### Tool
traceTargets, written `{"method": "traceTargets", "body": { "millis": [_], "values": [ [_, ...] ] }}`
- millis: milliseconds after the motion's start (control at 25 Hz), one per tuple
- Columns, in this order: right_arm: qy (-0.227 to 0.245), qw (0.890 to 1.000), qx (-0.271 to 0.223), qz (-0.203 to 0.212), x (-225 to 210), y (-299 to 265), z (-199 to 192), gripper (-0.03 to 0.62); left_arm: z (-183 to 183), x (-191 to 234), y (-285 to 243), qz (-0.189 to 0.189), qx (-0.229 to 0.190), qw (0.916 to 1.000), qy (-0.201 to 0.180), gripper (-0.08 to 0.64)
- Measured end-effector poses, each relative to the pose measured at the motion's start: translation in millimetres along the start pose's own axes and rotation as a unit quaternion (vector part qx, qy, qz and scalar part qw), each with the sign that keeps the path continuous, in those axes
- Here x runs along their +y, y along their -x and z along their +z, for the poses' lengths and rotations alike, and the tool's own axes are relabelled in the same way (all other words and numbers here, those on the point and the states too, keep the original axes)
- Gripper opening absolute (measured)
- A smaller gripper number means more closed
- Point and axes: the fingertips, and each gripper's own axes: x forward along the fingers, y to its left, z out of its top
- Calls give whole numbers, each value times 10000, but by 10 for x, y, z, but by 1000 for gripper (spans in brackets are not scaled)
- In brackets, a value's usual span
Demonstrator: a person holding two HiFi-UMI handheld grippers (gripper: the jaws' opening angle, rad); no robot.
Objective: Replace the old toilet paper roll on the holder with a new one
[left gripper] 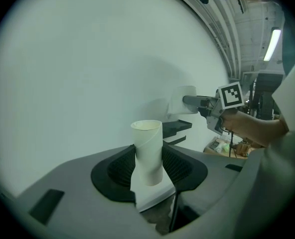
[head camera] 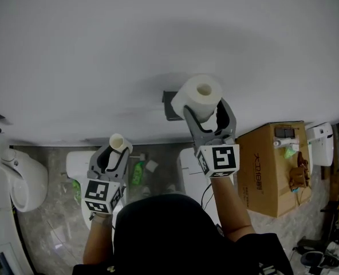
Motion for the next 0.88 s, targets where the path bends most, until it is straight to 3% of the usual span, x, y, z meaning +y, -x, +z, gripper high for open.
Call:
{"method": "traceTargets", "body": {
  "millis": [200,880],
  "values": [
    [349,9994,2,-54,43,-240,-18,379,-92,38,67,126,80,9998,95,183],
    [522,9980,212,-298,132,-415,-491,380,-248,106,223,403,241,9986,251,183]
  ]
}}
